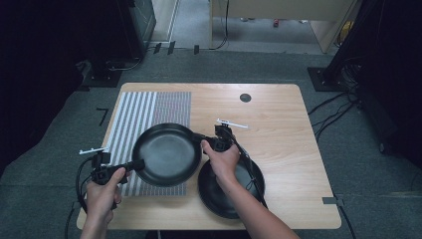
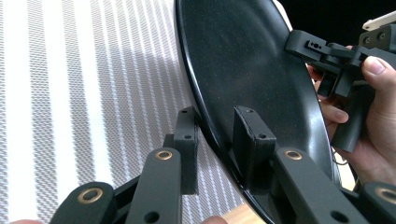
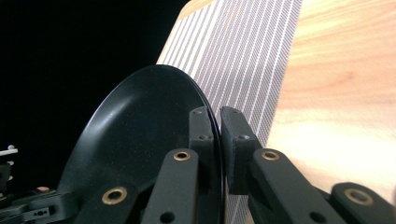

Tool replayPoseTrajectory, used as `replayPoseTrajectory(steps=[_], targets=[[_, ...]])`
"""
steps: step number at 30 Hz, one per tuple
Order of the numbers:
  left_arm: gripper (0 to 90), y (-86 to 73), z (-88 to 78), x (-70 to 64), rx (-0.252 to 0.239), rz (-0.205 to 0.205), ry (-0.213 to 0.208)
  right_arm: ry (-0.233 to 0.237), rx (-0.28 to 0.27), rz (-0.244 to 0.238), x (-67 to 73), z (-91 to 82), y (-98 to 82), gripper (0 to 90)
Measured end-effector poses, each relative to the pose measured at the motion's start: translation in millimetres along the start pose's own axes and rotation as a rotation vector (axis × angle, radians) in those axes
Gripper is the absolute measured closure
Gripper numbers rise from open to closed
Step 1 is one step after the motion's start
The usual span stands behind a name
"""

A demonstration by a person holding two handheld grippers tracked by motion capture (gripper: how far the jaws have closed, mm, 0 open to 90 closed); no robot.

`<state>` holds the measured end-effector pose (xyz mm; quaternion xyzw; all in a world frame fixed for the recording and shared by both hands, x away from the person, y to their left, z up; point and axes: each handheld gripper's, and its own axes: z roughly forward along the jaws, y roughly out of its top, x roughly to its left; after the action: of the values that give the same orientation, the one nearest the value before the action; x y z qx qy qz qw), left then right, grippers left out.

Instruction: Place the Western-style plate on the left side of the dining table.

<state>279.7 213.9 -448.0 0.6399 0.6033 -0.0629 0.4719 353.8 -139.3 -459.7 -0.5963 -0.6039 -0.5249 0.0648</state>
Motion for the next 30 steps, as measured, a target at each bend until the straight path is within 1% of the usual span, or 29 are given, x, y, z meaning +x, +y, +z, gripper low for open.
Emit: replayPoseTrajectory(steps=[1, 2, 3, 4, 5, 6, 7, 8, 9, 10, 11, 12, 13, 15, 19, 22, 23, 24, 26, 27, 28, 30], targets=[[72.4, 3.6, 0.2, 4.1, 0.000, -0.006, 0.003, -0.002, 0.001, 0.001, 0.6, 5.0, 2.2, 84.0], [72.5, 8.8, 0.4, 9.6, -0.003, -0.014, 0.011, -0.008, 0.006, 0.004, 1.6, 15.6, 6.3, 83.8], [72.5, 8.8, 0.4, 9.6, -0.003, -0.014, 0.011, -0.008, 0.006, 0.004, 1.6, 15.6, 6.3, 83.8], [72.6, 11.7, 0.8, 12.9, -0.006, -0.017, 0.017, -0.008, 0.004, 0.002, 1.4, 26.6, 9.9, 83.6], [72.6, 14.0, 1.6, 16.0, -0.012, -0.022, 0.022, -0.008, 0.004, 0.002, 1.4, 26.6, 9.9, 83.6], [72.6, 15.7, 2.6, 18.8, -0.020, -0.032, 0.031, -0.012, 0.005, -0.001, 1.2, 32.3, 11.8, 83.5], [72.7, 16.6, 3.7, 21.6, -0.027, -0.039, 0.040, -0.014, 0.006, 0.001, 0.8, 38.1, 13.4, 83.4], [72.7, 17.7, 5.9, 28.0, -0.032, -0.049, 0.052, -0.021, 0.014, -0.008, -0.4, 51.2, 16.7, 82.8], [72.7, 17.7, 5.9, 28.0, -0.032, -0.049, 0.052, -0.021, 0.014, -0.008, -0.4, 51.2, 16.7, 82.8], [72.7, 18.4, 7.7, 35.0, -0.037, -0.065, 0.059, -0.018, 0.032, -0.002, -2.8, 62.5, 19.6, 82.6], [72.7, 18.4, 7.7, 35.0, -0.037, -0.065, 0.059, -0.018, 0.032, -0.002, -2.8, 62.5, 19.6, 82.6], [72.7, 18.9, 8.3, 38.3, -0.040, -0.073, 0.064, -0.018, 0.045, 0.000, -4.8, 71.9, 21.3, 82.4], [72.7, 19.3, 9.0, 41.7, -0.043, -0.081, 0.068, -0.018, 0.045, 0.000, -4.8, 71.9, 21.3, 82.4], [72.8, 20.0, 11.1, 49.7, -0.055, -0.101, 0.076, -0.029, 0.058, -0.006, -4.8, 82.6, 22.6, 82.3], [73.0, 22.3, 14.2, 62.3, -0.071, -0.134, 0.076, -0.045, 0.073, -0.015, -3.7, 96.5, 25.2, 82.4], [73.5, 27.4, 17.8, 70.2, -0.080, -0.161, 0.075, -0.069, 0.075, -0.039, -2.0, 106.8, 29.0, 82.2], [73.6, 30.1, 19.3, 71.8, -0.079, -0.163, 0.081, -0.075, 0.076, -0.041, -1.5, 109.0, 30.1, 82.1], [73.6, 33.2, 20.9, 72.9, -0.077, -0.162, 0.087, -0.093, 0.079, -0.045, -1.5, 115.1, 33.5, 81.5], [73.6, 39.7, 24.7, 74.7, -0.070, -0.162, 0.100, -0.097, 0.078, -0.044, -2.7, 118.3, 35.1, 81.3], [73.5, 46.0, 28.5, 77.6, -0.060, -0.163, 0.110, -0.107, 0.078, -0.031, -5.8, 124.1, 38.2, 81.2], [73.4, 46.0, 28.5, 77.6, -0.060, -0.163, 0.110, -0.107, 0.078, -0.031, -5.8, 124.1, 38.2, 81.2], [73.4, 51.6, 32.6, 81.5, -0.060, -0.173, 0.125, -0.110, 0.071, -0.028, -7.7, 127.8, 39.4, 81.3]])
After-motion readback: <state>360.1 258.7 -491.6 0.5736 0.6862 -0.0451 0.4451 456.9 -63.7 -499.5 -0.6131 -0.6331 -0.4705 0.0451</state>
